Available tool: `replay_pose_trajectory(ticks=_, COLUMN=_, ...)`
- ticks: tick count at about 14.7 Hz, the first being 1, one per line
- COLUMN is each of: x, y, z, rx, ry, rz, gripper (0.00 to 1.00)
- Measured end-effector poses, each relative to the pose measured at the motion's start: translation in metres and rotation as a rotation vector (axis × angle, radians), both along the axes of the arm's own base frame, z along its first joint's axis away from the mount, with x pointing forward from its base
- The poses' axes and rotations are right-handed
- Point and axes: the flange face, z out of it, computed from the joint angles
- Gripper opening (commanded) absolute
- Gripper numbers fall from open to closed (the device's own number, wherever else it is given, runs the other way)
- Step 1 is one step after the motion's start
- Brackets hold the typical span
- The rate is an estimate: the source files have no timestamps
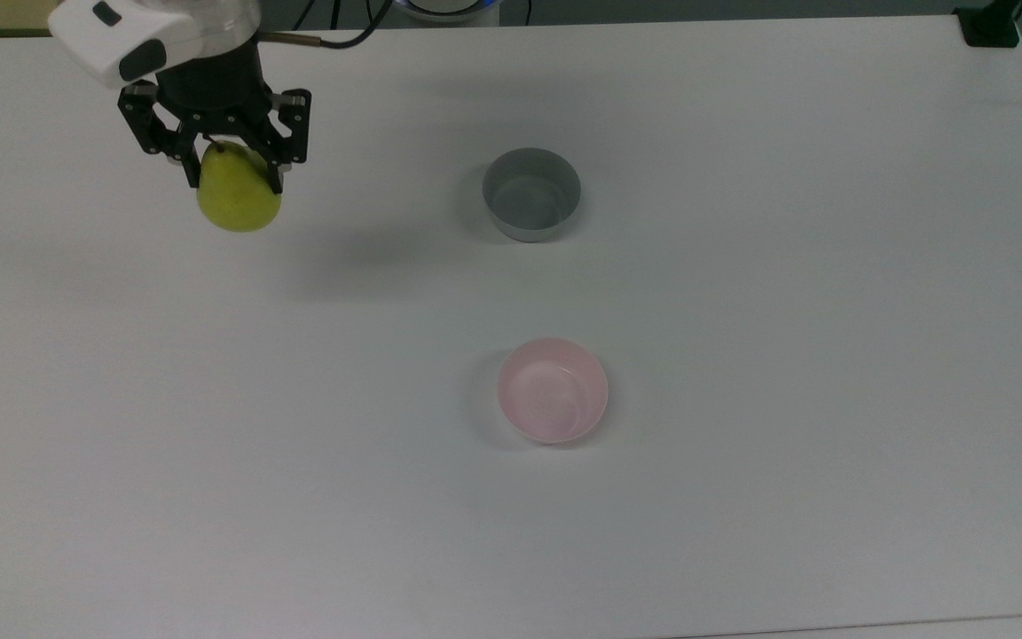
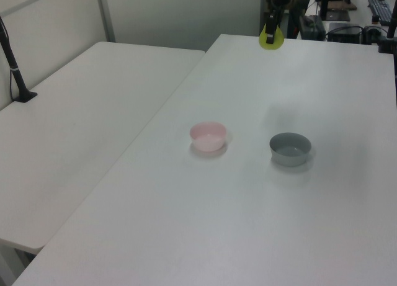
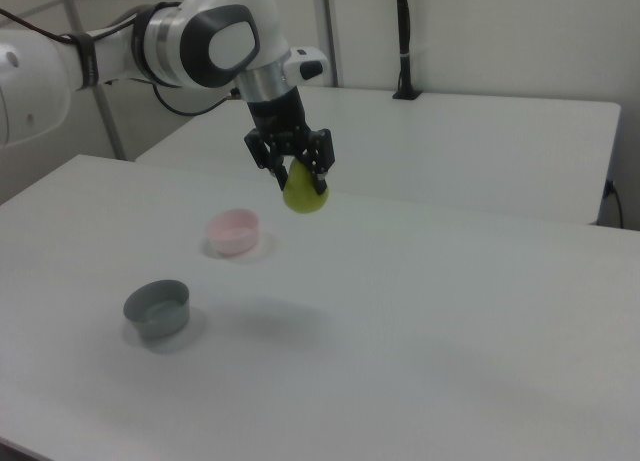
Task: Place the pear in the bowl
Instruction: 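Carry the pear over the pink bowl and lower it in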
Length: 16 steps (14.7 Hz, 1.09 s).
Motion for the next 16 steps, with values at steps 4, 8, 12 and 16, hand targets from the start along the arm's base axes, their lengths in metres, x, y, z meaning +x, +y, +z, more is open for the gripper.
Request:
replay_pose_trajectory(ticks=4, x=0.008, y=0.051, z=-0.009, rx=0.043, ry=0.012, rz=0.059, gripper=0.37)
replay_pose_trajectory(ticks=8, x=0.017, y=0.116, z=0.005, rx=0.098, ry=-0.027, rz=0.126, gripper=0.38)
replay_pose_trajectory(ticks=12, x=0.029, y=0.157, z=0.0, rx=0.098, ry=-0.039, rz=0.161, gripper=0.38)
replay_pose_trajectory(ticks=16, x=0.05, y=0.194, z=-0.026, rx=0.103, ry=-0.101, rz=0.162, gripper=0.38)
